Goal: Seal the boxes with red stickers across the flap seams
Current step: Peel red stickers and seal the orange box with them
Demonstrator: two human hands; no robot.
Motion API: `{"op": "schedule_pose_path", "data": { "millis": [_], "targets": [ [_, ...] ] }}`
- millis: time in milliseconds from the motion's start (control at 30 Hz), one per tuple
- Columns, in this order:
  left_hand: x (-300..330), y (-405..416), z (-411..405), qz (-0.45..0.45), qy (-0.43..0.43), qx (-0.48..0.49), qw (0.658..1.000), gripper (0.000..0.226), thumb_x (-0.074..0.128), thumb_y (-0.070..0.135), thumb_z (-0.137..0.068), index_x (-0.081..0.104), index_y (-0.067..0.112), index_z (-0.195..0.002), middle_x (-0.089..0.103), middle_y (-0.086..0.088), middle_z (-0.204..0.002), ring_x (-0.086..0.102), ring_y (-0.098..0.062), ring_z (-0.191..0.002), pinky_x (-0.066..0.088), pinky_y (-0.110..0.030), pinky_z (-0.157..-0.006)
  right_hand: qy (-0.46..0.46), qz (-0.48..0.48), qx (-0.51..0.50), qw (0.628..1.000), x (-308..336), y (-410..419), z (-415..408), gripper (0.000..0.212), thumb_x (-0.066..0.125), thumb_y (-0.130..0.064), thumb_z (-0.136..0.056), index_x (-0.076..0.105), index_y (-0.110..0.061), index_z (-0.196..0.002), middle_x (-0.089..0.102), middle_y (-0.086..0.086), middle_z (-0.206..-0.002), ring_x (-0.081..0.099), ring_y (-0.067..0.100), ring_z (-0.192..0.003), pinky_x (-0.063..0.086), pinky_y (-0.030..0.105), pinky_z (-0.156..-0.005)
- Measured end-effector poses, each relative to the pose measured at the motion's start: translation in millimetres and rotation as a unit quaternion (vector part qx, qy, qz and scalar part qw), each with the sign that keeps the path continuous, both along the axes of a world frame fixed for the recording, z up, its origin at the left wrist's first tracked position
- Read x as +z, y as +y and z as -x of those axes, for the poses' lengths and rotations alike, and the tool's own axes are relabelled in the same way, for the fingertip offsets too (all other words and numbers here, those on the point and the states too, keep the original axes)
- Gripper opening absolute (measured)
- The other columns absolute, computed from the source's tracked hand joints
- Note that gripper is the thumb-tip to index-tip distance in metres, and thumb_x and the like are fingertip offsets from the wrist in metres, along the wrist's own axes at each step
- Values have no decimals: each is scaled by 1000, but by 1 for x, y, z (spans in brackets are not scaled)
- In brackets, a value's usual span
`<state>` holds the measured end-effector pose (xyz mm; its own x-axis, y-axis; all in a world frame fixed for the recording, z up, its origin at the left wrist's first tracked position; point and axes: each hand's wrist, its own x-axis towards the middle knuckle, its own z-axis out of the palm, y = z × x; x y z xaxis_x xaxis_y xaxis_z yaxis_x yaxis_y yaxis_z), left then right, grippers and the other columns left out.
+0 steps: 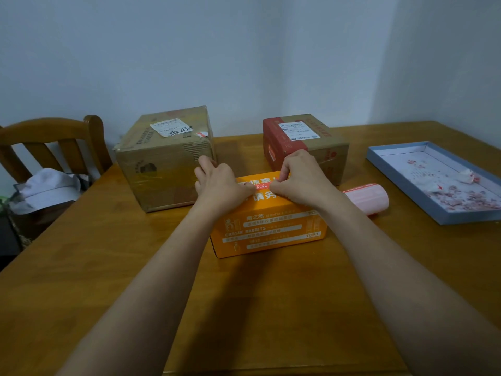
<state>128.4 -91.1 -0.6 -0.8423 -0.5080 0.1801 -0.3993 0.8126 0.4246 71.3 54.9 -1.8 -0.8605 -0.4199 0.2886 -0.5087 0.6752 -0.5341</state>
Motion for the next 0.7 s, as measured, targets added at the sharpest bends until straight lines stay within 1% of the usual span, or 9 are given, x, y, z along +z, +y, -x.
{"op": "schedule_pose_path", "data": {
  "millis": [100,167,267,333,400,467,567,633,700],
  "targets": [
    [0,-2,0,-14,0,-1,1000,52,71,50,-80,56,11,-110,26,-12,-142,27,-30,-133,36,-44,-107,-5,-8,-5,1000,-1,0,-1,17,73,-28,-81,65,-13,-85,44,5,-128,40,20,-121,40,26,-87],
    [0,-1,-1,-14,3,-3,1000,51,70,48,-81,53,13,-115,26,-12,-143,28,-30,-133,36,-44,-108,-7,-6,-7,1000,-1,0,-4,18,72,-27,-82,64,-13,-88,38,5,-136,34,21,-128,37,27,-90],
    [-1,-1,-3,-14,10,-15,1000,39,66,43,-85,52,17,-111,28,-11,-141,28,-29,-132,33,-42,-107,-7,4,-10,1000,-1,0,-7,18,72,-26,-82,63,-12,-89,33,5,-143,30,22,-132,39,31,-96],
    [-1,0,-5,-14,18,-25,999,29,63,39,-88,50,20,-105,29,-9,-138,28,-27,-130,30,-41,-106,-5,11,-16,1000,-2,0,-8,20,74,-26,-81,63,-12,-92,32,4,-145,29,22,-133,39,30,-96],
    [-1,1,-8,-14,25,-31,999,23,60,36,-90,49,21,-104,30,-8,-137,29,-27,-130,29,-40,-106,-6,29,-25,999,-1,0,-8,31,76,-27,-79,55,-16,-99,34,4,-140,33,20,-129,38,26,-90],
    [-2,2,-9,-15,28,-34,999,23,60,34,-90,50,20,-106,31,-8,-136,29,-26,-130,28,-40,-107,-25,55,-35,998,1,3,-7,42,76,-22,-79,43,-19,-104,36,3,-131,39,18,-121,37,21,-79],
    [-2,2,-10,-25,36,-37,998,23,60,31,-91,52,20,-109,32,-7,-135,29,-26,-129,29,-39,-106,-62,94,-34,993,2,8,-2,42,67,-7,-82,39,-22,-109,39,3,-130,41,19,-121,32,16,-65],
    [-2,2,-11,-40,44,-39,997,23,60,25,-91,53,20,-112,32,-7,-135,29,-25,-130,30,-38,-105,-95,146,-28,984,1,9,1,39,61,-4,-85,41,-23,-113,40,2,-135,39,18,-125,32,16,-65],
    [-1,1,-14,-65,53,-40,996,26,59,18,-91,53,19,-116,32,-7,-137,29,-25,-132,32,-38,-105,-120,194,-31,973,0,10,4,33,58,-8,-88,45,-23,-114,42,2,-136,40,17,-125,35,17,-67]
  ]
}}
